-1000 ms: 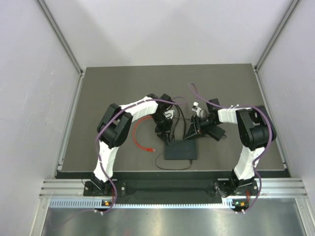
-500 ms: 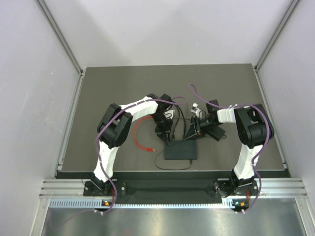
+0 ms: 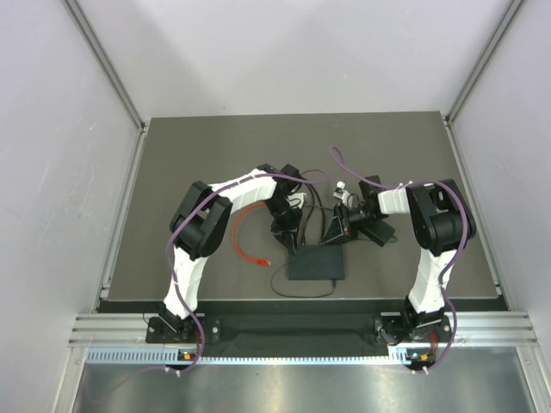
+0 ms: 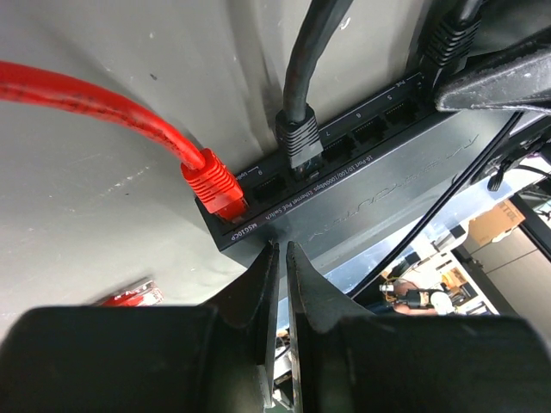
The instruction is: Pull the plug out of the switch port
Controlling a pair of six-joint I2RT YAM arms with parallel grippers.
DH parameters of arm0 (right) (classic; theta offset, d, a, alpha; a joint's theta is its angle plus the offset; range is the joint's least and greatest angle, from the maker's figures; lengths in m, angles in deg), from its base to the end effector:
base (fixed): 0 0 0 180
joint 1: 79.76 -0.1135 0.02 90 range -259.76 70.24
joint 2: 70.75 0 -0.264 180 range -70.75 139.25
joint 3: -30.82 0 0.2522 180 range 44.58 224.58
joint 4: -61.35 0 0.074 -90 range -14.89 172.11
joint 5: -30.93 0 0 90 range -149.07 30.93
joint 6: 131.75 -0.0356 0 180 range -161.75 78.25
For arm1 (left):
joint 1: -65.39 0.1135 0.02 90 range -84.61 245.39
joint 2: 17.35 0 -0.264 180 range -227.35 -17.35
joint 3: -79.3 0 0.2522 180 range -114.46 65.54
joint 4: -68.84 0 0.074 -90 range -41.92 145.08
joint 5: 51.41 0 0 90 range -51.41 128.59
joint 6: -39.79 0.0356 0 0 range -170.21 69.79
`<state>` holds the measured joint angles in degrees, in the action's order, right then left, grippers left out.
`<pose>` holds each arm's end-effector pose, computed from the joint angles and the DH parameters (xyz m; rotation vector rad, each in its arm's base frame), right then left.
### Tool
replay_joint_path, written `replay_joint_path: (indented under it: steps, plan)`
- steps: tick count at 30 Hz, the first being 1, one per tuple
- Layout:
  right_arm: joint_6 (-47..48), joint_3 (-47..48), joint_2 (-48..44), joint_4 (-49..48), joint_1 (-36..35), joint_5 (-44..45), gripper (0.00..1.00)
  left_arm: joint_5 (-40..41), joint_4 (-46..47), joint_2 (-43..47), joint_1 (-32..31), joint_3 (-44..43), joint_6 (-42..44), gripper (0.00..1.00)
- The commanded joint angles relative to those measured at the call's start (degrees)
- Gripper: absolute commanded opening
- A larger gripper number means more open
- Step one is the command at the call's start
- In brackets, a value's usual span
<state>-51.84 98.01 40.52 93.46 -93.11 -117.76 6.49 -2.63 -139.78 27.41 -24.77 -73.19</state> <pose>0.3034 0.1033 0.0942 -0.2617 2.7057 1.5597 0.3046 -0.2618 0.1527 -0.3638 -2.7541 0.6909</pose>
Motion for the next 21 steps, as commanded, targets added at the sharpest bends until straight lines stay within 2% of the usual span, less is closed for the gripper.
replay_joint_path:
  steps: [1,3,7,10,16,21]
  plan:
    - [1.65,0.18,1.94,-2.18,0.25,4.73,0.23,2.83,-0.56,-1.76,0.10,0.21,1.89,0.14]
    - [1.12,0.45,2.47,-2.44,0.25,4.99,0.18,2.39,-0.56,-2.02,0.10,0.21,1.80,0.14]
    - [-0.81,1.15,3.17,-3.23,0.25,5.52,0.00,2.56,-1.00,-2.29,0.10,0.21,1.89,0.13]
    - [-3.79,0.80,3.44,-6.63,0.25,7.01,0.00,2.65,-1.17,-2.37,0.10,0.30,1.89,0.13]
    - [-18.71,-4.47,0.71,-20.00,0.07,11.93,0.00,3.09,-1.70,-2.64,0.10,0.57,2.06,0.13]
    - [-21.29,-5.00,1.06,-22.04,-0.28,13.87,0.00,3.88,-2.14,-2.81,0.10,0.74,2.33,0.11]
